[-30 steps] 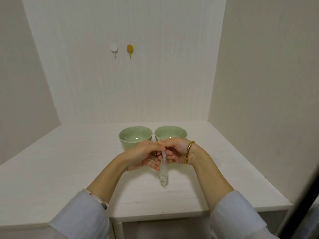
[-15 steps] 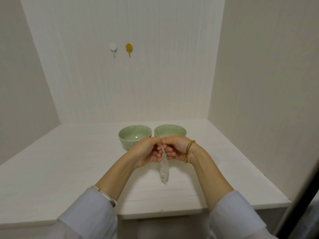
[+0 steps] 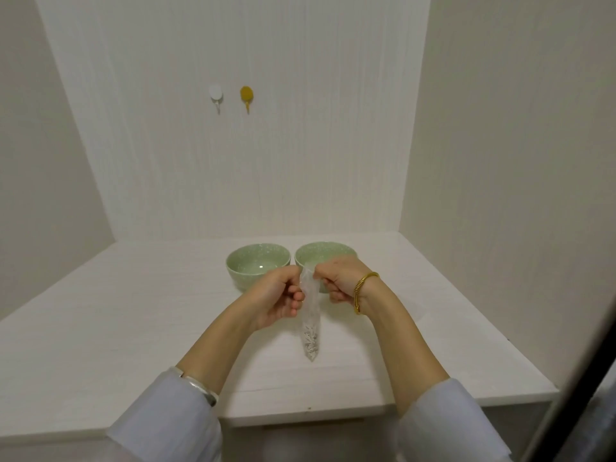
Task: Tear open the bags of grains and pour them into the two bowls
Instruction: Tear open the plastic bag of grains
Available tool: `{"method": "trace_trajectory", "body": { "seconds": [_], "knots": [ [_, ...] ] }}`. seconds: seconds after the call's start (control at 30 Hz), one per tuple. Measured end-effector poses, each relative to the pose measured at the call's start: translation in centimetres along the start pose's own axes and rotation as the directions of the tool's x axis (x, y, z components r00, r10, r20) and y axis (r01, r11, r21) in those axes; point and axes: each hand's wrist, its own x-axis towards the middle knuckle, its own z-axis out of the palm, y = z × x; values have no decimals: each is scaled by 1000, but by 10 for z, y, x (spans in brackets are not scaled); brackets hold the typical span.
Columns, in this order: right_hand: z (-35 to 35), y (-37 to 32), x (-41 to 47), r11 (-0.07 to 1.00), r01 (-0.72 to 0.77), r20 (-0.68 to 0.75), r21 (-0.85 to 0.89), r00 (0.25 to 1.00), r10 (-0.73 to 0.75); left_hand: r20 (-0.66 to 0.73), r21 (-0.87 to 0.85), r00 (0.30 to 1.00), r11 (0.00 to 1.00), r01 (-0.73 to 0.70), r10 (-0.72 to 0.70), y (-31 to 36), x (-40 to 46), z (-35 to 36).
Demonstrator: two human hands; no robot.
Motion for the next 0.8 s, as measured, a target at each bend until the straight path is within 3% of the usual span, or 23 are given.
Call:
{"method": "trace_trajectory", "body": {
  "seconds": [0.13, 0.27, 0.53, 0.63, 0.8],
  "knots": [
    [-6, -4, -1, 990, 48, -117, -132, 991, -64, -93, 287, 992, 956, -59, 89, 11, -6, -10],
    [-2, -5, -1, 985, 77, -77, -152, 993, -89, -135, 499, 976, 863, -81, 170, 18, -7, -14],
    [3, -5, 1, 990, 83, -30, -117, 996, -87, 19, 650, 999, 760, -32, 25, 26, -11, -7],
    [4, -5, 0, 988, 90, -61, -126, 993, -98, 62, 640, 997, 765, -71, 41, 31, -14, -4],
    [-5, -1, 0, 991, 110, -144, -73, 982, -119, -56, 675, 985, 733, -85, 165, 40, -18, -9]
  ]
}}
